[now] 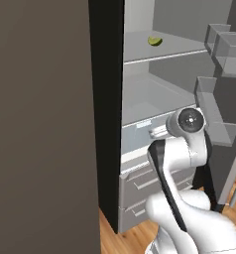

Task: There is a bowl on the dining counter. Grab a lemon wedge from the fridge and place it in the bowl. Then get the liquor bottle and glass cup from the cabinet and place them next to the bowl.

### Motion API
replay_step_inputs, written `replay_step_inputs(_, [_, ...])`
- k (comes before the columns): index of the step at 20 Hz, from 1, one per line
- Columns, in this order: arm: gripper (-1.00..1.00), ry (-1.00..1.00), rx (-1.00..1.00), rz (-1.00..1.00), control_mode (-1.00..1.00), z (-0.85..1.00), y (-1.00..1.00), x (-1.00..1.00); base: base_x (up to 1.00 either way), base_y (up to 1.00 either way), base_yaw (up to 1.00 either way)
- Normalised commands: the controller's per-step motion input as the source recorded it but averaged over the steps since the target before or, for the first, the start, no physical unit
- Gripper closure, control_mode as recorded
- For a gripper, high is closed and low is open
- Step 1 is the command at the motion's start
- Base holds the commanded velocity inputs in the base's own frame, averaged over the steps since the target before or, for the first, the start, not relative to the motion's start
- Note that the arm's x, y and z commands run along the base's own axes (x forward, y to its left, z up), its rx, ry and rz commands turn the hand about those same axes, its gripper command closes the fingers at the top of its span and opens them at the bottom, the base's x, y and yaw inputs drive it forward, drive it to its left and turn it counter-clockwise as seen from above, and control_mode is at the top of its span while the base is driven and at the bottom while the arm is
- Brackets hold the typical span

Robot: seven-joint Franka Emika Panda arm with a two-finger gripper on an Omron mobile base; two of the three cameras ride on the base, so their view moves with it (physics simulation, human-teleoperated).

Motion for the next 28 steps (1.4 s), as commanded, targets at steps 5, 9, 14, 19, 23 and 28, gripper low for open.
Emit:
replay_step_inputs(5, [-1.00,0.11,-0.08,-0.14,-1.00,-0.14,-0.44,0.55,0.00,0.00,0.00])
replay_step_inputs(9, [-1.00,0.19,-0.04,-0.12,-1.00,-0.05,-0.56,0.55,0.00,0.00,0.00])
replay_step_inputs(14, [-1.00,0.23,-0.02,-0.11,-1.00,-0.17,-0.55,0.59,0.00,0.00,0.00])
replay_step_inputs(19, [-1.00,0.08,-0.06,-0.11,-1.00,-0.28,-0.50,0.48,0.00,0.00,0.00])
replay_step_inputs(23, [-1.00,0.00,-0.11,-0.12,-1.00,-0.34,-0.62,0.31,0.00,0.00,0.00])
replay_step_inputs(28, [-1.00,0.00,-0.12,-0.12,-1.00,-0.35,-0.73,0.13,0.00,0.00,0.00])
